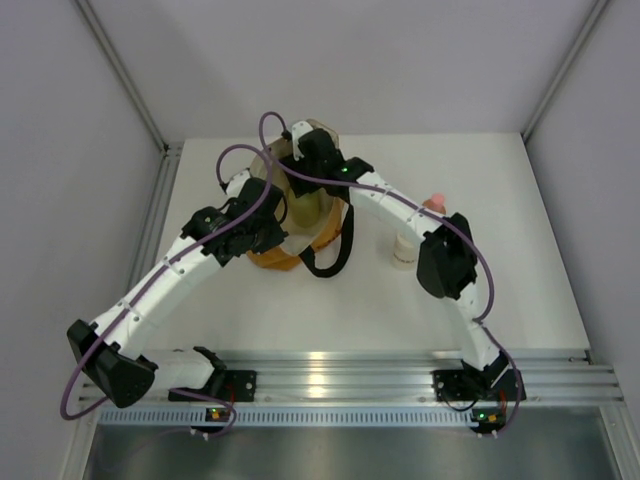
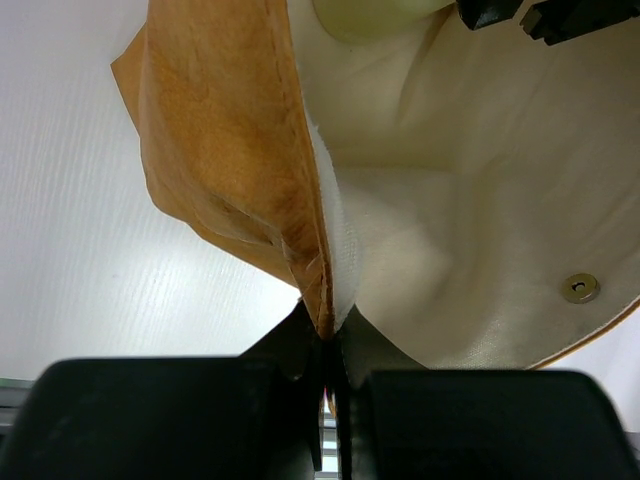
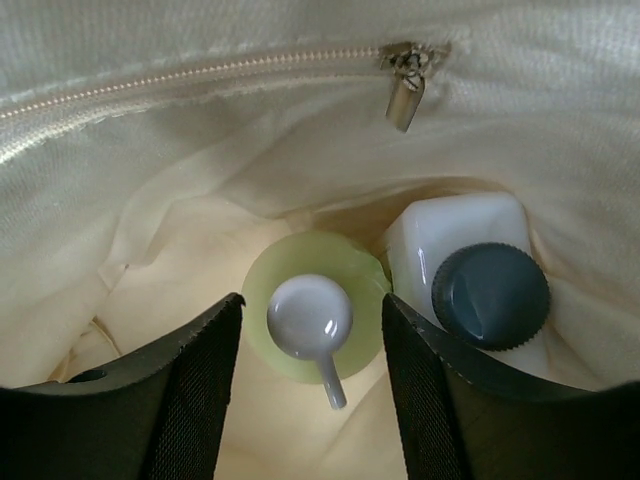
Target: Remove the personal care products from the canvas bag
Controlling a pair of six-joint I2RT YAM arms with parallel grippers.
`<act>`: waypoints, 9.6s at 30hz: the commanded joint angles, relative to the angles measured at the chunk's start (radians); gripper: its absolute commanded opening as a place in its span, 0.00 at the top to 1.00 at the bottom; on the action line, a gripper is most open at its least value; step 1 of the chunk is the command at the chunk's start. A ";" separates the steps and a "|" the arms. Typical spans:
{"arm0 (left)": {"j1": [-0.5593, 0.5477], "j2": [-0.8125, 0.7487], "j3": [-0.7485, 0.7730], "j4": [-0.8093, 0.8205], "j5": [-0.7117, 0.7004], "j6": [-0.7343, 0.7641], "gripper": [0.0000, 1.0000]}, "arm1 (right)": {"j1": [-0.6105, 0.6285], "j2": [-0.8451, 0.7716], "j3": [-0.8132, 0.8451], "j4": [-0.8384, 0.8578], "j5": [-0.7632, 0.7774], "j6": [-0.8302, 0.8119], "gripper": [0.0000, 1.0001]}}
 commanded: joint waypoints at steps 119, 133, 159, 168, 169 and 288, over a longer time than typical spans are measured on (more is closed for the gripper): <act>0.003 -0.047 0.008 0.041 0.039 -0.009 1.00 | -0.684 -1.186 -1.233 0.593 0.182 0.129 1.00; 0.003 -0.029 0.022 0.043 0.042 -0.001 1.00 | -0.683 -1.235 -1.493 0.790 0.095 0.061 1.00; 0.003 -0.026 0.022 0.045 0.041 0.011 1.00 | -0.680 -1.209 -1.162 0.420 -0.040 0.062 0.22; 0.003 -0.015 0.047 0.045 0.023 0.026 1.00 | -0.433 -1.017 -0.801 0.193 -0.203 0.071 0.22; 0.003 -0.010 0.050 0.045 0.026 0.031 1.00 | -0.393 -0.997 -0.773 0.175 -0.170 0.060 0.22; 0.009 -0.093 0.021 0.052 0.012 0.019 1.00 | 0.017 -0.314 0.038 0.059 0.030 -0.126 1.00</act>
